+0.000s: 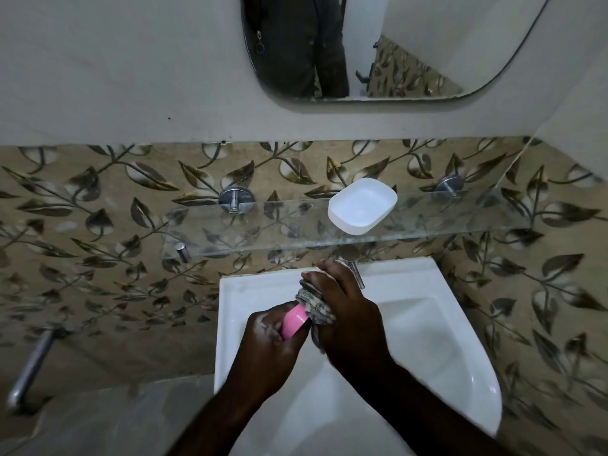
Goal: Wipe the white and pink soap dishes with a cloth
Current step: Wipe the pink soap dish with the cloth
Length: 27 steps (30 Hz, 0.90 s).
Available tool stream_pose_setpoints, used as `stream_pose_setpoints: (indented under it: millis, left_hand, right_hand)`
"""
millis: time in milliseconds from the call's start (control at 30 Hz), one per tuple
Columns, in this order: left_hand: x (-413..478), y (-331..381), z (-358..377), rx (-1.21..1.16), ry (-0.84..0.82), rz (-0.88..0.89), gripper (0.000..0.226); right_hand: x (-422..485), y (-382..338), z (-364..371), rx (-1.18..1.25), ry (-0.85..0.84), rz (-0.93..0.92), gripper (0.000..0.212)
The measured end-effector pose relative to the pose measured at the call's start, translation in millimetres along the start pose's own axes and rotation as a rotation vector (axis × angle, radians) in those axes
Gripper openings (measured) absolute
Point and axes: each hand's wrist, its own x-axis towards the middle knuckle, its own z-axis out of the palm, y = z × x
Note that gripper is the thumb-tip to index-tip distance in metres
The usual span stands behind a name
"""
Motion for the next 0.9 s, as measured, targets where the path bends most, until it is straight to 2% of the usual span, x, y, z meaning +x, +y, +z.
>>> stream_pose_setpoints:
  millis: [133, 233, 333, 400, 500, 567, 667, 733, 800, 900]
  left_hand:
    - [0.4, 1.6, -3.7, 0.045, -0.032, 0.030, 0.007]
    - [-0.4, -4.2, -5.3, 0.056, -0.045, -0.014, 0.008]
    - [0.4, -6.9, -6.6, 0.074, -0.056, 0.005, 0.027]
    - [-0.9, -4.7, -6.8, 0.072, -0.059, 0.031, 0.037]
    - [-1.9, -3.6, -4.0, 0.034, -0.028, 0.031, 0.035]
    - [-2.7, -2.6, 0.0, 0.010, -0.017, -0.007, 0.029]
    - [-2.4, -1.9, 0.7, 0.030, -0.018, -0.034, 0.007]
    - [0.3, -2.0, -1.7, 0.058, -0.041, -0.023, 0.009]
    - [2.9, -0.5, -4.7, 0.064, -0.066, 0.015, 0.028]
    - [1.9, 0.7, -9.4, 0.061, -0.070, 0.047, 0.041]
  right_hand:
    - [-0.9, 3.9, 3.8, 0.026, -0.035, 0.130, 0.052]
    - [-0.7, 8.4, 0.7, 0.036, -0.101, 0.178, 0.061]
    - [-13.2, -9.1, -1.1, -0.020, -0.155, -0.002, 0.050]
    - [-23.6, -19.4, -2.0, -0.060, -0.236, -0.132, 0.053]
    - [-16.4, -6.8, -6.3, -0.103, -0.257, -0.206, 0.056]
    - [-3.6, 10.1, -10.6, -0.096, -0.159, -0.095, 0.061]
    - [8.0, 21.3, -12.9, 0.060, -0.067, 0.157, 0.058]
    - [2.0, 6.4, -9.8, 0.012, -0.085, 0.078, 0.056]
    - [-14.3, -11.5, -2.6, -0.088, -0.153, -0.115, 0.054]
    - [-25.9, -24.3, 0.2, -0.096, -0.262, -0.164, 0.065]
